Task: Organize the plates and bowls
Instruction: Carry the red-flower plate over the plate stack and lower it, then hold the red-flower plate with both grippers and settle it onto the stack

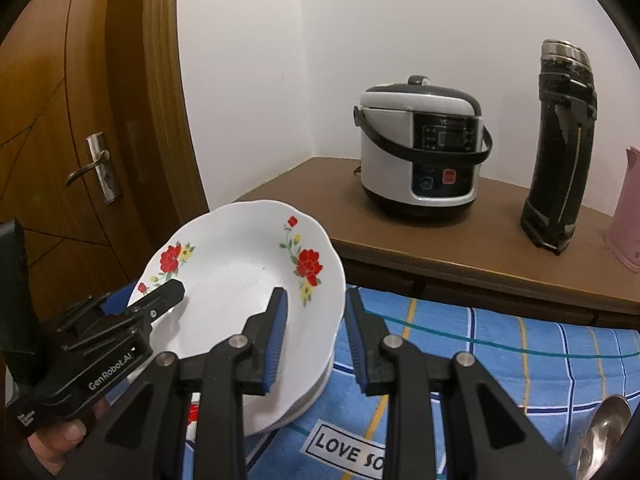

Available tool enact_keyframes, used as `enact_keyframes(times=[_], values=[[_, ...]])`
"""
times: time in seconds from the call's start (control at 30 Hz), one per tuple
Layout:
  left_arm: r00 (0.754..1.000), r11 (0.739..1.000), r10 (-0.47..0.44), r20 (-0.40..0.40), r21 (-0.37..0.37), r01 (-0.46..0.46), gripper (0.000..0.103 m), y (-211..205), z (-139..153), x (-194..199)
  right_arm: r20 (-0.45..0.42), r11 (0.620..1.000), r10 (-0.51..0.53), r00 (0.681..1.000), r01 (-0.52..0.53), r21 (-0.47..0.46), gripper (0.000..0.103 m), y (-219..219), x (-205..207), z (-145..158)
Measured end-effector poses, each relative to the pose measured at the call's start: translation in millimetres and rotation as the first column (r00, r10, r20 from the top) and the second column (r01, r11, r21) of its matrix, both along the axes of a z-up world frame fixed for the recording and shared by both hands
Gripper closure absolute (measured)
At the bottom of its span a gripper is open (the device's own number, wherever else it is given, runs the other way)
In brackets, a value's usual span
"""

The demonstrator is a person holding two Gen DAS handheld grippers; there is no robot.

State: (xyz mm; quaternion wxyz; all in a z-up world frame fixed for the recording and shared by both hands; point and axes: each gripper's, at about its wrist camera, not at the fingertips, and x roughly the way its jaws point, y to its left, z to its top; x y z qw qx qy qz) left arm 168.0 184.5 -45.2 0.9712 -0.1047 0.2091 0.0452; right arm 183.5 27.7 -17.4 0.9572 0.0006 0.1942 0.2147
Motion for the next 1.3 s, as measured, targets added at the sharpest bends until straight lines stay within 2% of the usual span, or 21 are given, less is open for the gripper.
enact_keyframes(times=[0.33, 1.3], values=[[1.0, 0.999, 0.023, -0.01, -0.042, -0.023, 0.058, 8.8, -7.0, 10.2, -0.059, 1.0, 0.002, 0.998, -0.004, -0.02, 0.073, 12.7, 22.5, -20.5], [0.992, 0.993, 0.117, -0.048, 0.026, -0.116, 0.058, 7.6, -14.0, 16.5, -0.056, 0.998, 0.055, 0.997, -0.054, 0.021, 0.073, 24.4, 39.2, -37.2]])
